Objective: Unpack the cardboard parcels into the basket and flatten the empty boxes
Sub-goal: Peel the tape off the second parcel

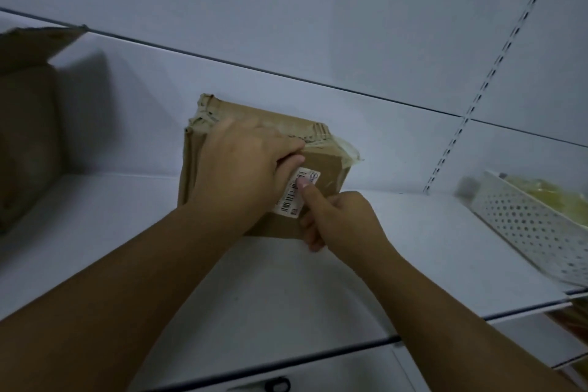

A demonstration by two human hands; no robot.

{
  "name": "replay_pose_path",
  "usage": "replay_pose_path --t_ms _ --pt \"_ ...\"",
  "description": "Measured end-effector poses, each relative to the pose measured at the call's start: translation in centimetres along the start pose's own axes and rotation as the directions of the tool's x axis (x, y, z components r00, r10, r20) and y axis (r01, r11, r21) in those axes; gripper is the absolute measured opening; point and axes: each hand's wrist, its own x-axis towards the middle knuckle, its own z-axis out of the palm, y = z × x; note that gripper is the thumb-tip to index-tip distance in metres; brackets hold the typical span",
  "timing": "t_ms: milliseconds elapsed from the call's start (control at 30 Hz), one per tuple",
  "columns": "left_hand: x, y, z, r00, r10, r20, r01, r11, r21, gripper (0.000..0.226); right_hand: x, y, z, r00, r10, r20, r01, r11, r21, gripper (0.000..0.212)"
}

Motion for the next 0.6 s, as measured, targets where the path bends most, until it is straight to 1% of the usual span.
replay_pose_path --t_ms 33,100,167,200,267,333,367,433,467,533,600 --pt "-0.1 -0.2 0.2 1.0 0.008 -0.012 -0.008 1.0 0.013 0.022 0.4 0.1 0.4 1.0 0.022 0.003 -0.023 0.995 0.098 0.061" --pt "-0.1 -0.4 0.5 0.999 0.024 -0.022 -0.023 0.999 0.035 0.023 0.7 0.6 0.8 1.0 -0.017 0.007 0.016 0.991 0.133 0.051" --pt "-0.2 -0.6 0.5 0.999 0.032 -0.023 -0.031 0.999 0.031 0.024 0.5 1.2 0.4 0.993 -0.105 0.053 0.099 0.988 0.116 0.042" --pt "-0.2 -0.6 0.5 0.999 0.031 -0.02 -0.031 0.999 0.025 0.024 0.3 1.5 -0.2 0.985 -0.148 0.094 0.14 0.986 0.089 0.04" --pt "-0.1 -0.6 0.6 1.0 0.015 -0.005 -0.015 1.0 0.02 0.026 0.0 1.5 -2.2 0.959 -0.214 0.185 0.214 0.977 0.021 0.042" --pt "0.0 -0.7 0.5 1.0 -0.026 0.009 0.026 1.0 0.007 0.026 -0.2 1.0 -5.1 0.929 -0.273 0.25 0.283 0.959 -0.003 0.045" --pt "0.1 -0.6 0.5 0.999 -0.043 0.008 0.043 0.999 -0.006 0.026 -0.2 0.5 -6.8 0.914 -0.304 0.269 0.317 0.948 -0.005 0.046" --pt "0.1 -0.4 0.4 0.996 -0.091 0.001 0.091 0.994 -0.06 0.025 0.3 -0.4 -9.7 0.888 -0.376 0.264 0.387 0.922 0.011 0.041" --pt "0.1 -0.4 0.3 0.992 -0.127 -0.003 0.126 0.987 -0.104 0.025 0.7 -0.8 -10.9 0.878 -0.406 0.254 0.406 0.912 0.052 0.037" --pt "0.1 -0.5 -0.1 0.973 -0.229 -0.026 0.219 0.954 -0.207 0.031 1.6 -1.6 -12.3 0.855 -0.446 0.263 0.4 0.892 0.212 0.035" --pt "0.4 -0.6 -0.8 0.941 -0.335 -0.038 0.303 0.889 -0.343 0.035 2.4 -2.7 -12.5 0.803 -0.505 0.316 0.374 0.84 0.393 0.035"
